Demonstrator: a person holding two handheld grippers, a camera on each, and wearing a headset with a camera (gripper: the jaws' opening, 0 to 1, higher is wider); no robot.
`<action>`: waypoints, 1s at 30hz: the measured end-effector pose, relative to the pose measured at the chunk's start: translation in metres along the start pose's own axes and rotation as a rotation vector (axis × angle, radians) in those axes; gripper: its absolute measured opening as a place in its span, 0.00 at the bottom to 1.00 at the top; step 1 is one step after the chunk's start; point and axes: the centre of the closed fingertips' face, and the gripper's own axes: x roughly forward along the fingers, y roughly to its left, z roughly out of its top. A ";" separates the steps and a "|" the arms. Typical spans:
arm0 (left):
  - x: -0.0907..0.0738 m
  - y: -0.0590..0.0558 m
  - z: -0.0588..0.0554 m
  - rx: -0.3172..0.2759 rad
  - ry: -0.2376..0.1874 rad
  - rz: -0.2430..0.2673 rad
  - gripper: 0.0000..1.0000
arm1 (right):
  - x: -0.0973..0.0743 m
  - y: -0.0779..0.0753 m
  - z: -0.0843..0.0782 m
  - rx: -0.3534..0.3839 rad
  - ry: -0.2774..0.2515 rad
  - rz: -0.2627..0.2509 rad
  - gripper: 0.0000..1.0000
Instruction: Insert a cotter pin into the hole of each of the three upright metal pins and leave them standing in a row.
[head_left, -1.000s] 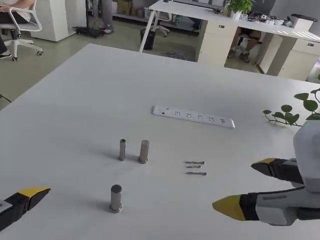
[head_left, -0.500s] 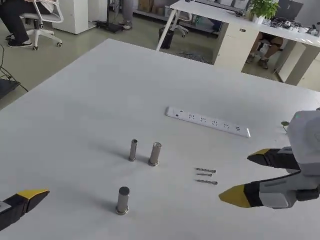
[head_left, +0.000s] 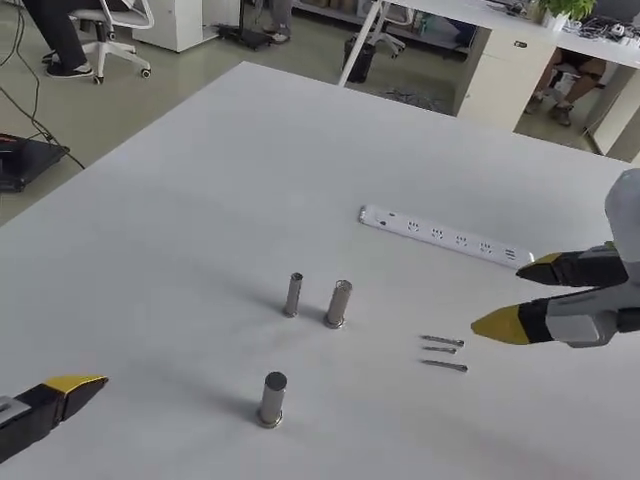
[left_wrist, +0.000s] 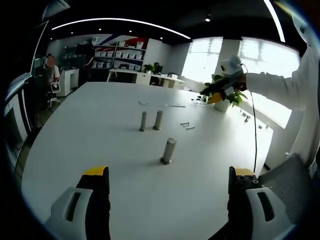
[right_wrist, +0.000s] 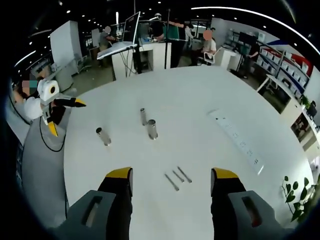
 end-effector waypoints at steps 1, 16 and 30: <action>0.000 0.001 0.001 0.001 0.001 0.001 0.99 | 0.003 -0.003 -0.001 -0.011 0.019 0.010 0.60; 0.001 0.004 0.000 -0.033 0.005 0.003 0.99 | 0.047 -0.054 -0.022 -0.193 0.143 0.000 0.31; 0.006 0.003 -0.008 -0.024 0.023 0.000 0.96 | 0.083 -0.039 -0.060 -0.347 0.287 0.138 0.15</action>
